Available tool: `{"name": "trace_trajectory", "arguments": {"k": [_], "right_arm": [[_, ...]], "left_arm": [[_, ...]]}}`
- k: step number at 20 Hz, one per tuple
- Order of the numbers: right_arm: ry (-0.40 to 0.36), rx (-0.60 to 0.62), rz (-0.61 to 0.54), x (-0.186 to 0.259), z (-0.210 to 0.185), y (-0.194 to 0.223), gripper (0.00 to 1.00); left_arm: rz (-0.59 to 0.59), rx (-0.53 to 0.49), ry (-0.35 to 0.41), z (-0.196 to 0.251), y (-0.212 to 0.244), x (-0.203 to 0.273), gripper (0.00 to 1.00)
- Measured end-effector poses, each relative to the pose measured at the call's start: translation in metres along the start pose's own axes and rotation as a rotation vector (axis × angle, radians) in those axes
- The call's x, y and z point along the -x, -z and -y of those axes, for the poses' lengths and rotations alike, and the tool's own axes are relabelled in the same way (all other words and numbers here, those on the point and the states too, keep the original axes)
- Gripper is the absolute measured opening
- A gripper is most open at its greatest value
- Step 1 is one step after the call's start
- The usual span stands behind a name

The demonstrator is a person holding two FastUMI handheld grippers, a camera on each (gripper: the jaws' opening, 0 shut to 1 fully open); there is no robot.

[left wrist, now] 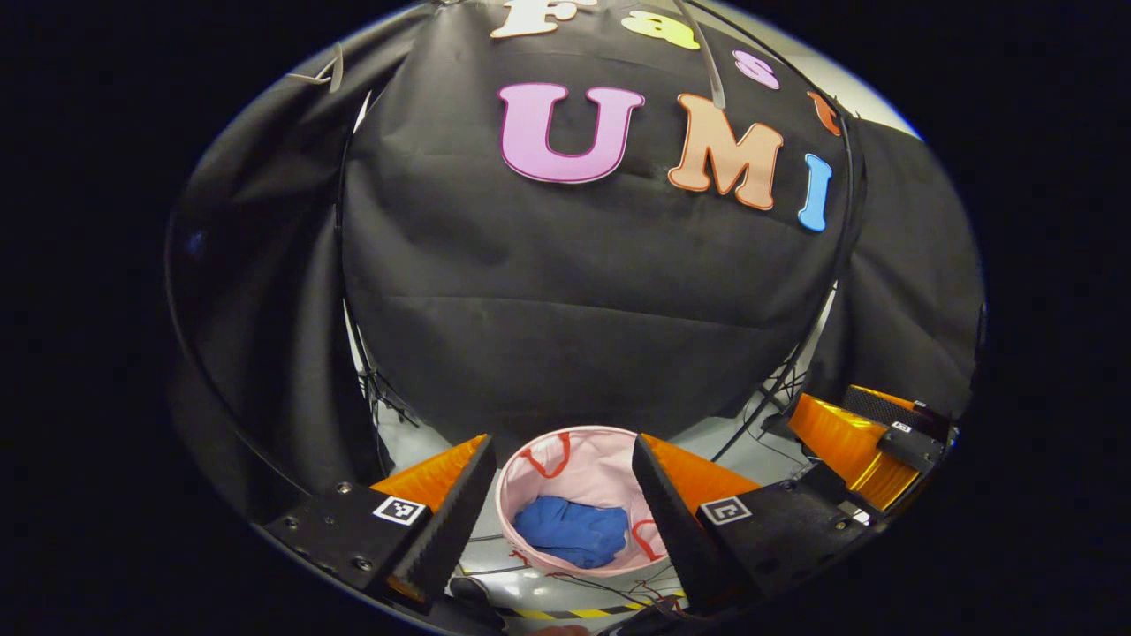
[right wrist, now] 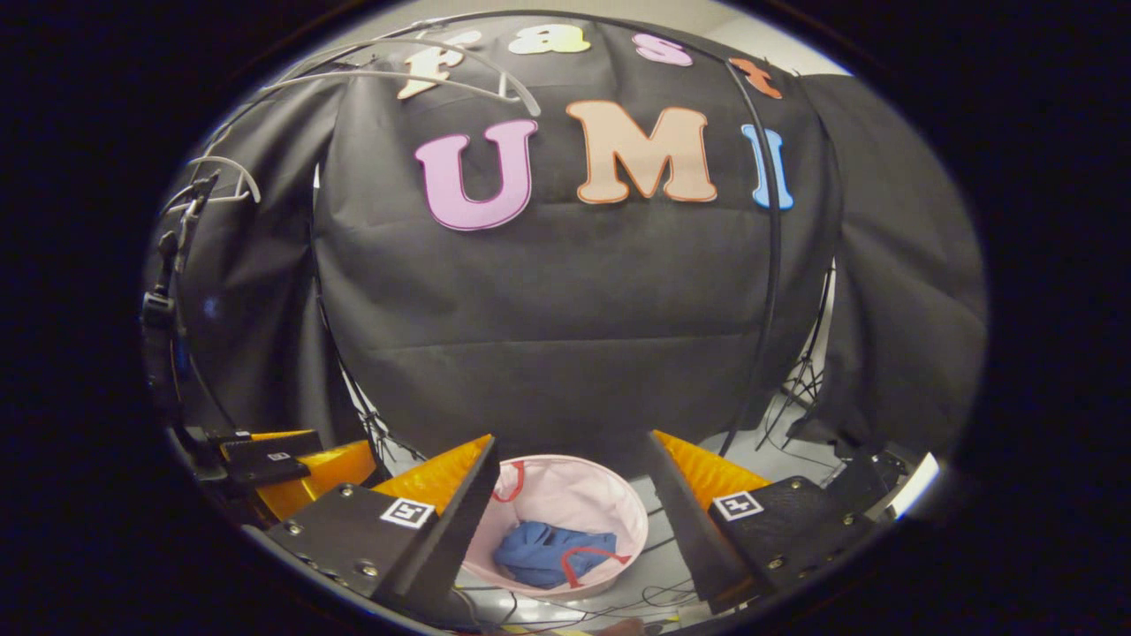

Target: Grasp the clothes on the hanger with both hands and then place them into the laundry hamper below.

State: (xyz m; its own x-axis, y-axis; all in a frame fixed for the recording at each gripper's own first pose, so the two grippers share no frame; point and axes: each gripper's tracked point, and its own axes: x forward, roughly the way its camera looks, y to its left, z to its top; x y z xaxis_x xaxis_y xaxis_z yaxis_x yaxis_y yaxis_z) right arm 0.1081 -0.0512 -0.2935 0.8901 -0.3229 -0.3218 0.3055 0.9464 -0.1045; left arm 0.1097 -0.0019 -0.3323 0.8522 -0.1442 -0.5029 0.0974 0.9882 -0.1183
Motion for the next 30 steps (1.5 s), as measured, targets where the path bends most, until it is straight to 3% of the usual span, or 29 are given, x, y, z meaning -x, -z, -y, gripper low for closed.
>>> {"name": "trace_trajectory", "arguments": {"k": [7, 17, 23, 30], "right_arm": [[-0.013, -0.001, 0.107, 0.033, -0.006, -0.064, 0.99], [-0.03, -0.017, 0.271, 0.095, 0.005, -0.148, 0.99], [-0.06, -0.047, 0.359, 0.138, 0.016, -0.193, 0.99], [-0.044, -0.054, 0.405, 0.165, 0.04, -0.212, 0.92]], "left_arm": [[0.127, -0.022, -0.007, 0.003, -0.053, 0.035, 0.97], [0.401, -0.064, -0.016, 0.009, -0.153, 0.104, 0.94], [0.471, -0.095, -0.03, 0.016, -0.188, 0.144, 0.93], [0.509, -0.117, -0.041, 0.029, -0.214, 0.178, 0.93]]}}
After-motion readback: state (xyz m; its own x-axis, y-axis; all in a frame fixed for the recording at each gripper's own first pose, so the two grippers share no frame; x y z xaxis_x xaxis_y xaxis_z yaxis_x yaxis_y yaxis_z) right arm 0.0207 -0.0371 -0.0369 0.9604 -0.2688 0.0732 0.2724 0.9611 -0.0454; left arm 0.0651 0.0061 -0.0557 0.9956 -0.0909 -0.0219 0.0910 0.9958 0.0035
